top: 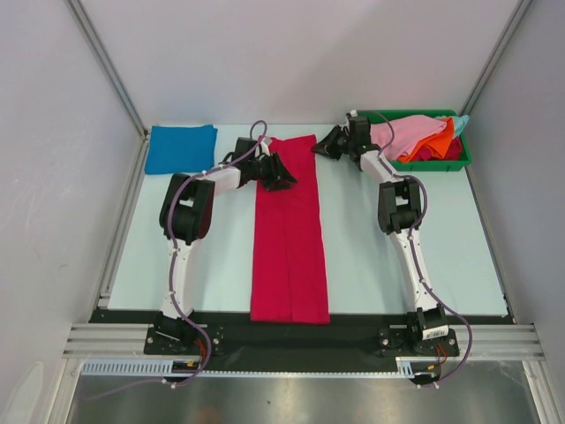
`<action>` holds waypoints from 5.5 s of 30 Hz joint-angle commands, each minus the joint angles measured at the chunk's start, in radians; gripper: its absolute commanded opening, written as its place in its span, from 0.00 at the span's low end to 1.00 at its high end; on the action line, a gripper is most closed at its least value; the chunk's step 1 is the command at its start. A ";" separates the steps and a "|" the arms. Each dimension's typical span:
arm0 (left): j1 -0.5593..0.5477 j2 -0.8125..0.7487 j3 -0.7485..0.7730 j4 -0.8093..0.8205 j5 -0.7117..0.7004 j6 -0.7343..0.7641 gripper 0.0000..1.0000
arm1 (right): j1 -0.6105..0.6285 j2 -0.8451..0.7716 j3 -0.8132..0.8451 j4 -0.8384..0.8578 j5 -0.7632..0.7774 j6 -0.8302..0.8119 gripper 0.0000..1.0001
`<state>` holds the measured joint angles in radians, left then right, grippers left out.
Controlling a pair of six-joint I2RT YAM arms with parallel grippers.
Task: Fold and stack the t-shirts
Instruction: Fold the tshirt
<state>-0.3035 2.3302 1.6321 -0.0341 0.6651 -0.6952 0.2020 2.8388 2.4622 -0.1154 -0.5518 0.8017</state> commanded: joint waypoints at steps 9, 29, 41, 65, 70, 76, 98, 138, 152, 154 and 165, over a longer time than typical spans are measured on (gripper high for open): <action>-0.072 -0.118 0.066 0.009 -0.070 0.037 0.48 | -0.007 -0.133 -0.002 -0.075 -0.030 -0.055 0.36; -0.085 0.032 0.086 -0.050 -0.088 -0.047 0.40 | 0.043 -0.150 -0.103 0.005 -0.076 -0.015 0.34; -0.101 0.017 0.008 -0.070 -0.071 -0.044 0.40 | 0.011 0.027 0.035 0.000 -0.010 -0.013 0.36; -0.102 -0.737 -0.379 -0.357 -0.209 0.092 0.49 | 0.046 -0.474 -0.242 -0.277 0.045 -0.172 0.56; -0.111 -1.142 -0.728 -0.326 -0.231 -0.003 0.53 | 0.115 -0.785 -0.567 -0.323 0.090 -0.225 0.57; -0.128 -1.546 -1.115 -0.277 -0.246 -0.205 0.55 | 0.212 -1.079 -1.015 -0.391 0.142 -0.269 0.63; -0.430 -1.618 -1.308 -0.541 -0.498 -0.395 0.54 | 0.517 -2.113 -2.135 -0.296 0.053 0.129 0.67; -0.465 -1.525 -1.497 -0.293 -0.424 -0.440 0.43 | 0.628 -1.728 -2.252 0.171 0.108 0.203 0.49; -0.464 -1.543 -1.308 -0.357 -0.438 -0.408 0.00 | 0.617 -1.739 -2.098 0.125 0.081 0.211 0.00; -0.450 -1.510 -1.232 -0.389 -0.481 -0.388 0.00 | 0.573 -1.734 -2.044 0.044 0.079 0.189 0.00; -0.105 -1.002 -0.767 -0.386 -0.372 -0.104 0.00 | 0.223 -1.301 -1.581 -0.105 -0.120 -0.087 0.00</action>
<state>-0.4728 1.2270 0.7567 -0.4400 0.2600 -0.9192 0.4644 1.4475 0.7586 -0.1486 -0.5968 0.8295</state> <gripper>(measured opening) 0.034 0.038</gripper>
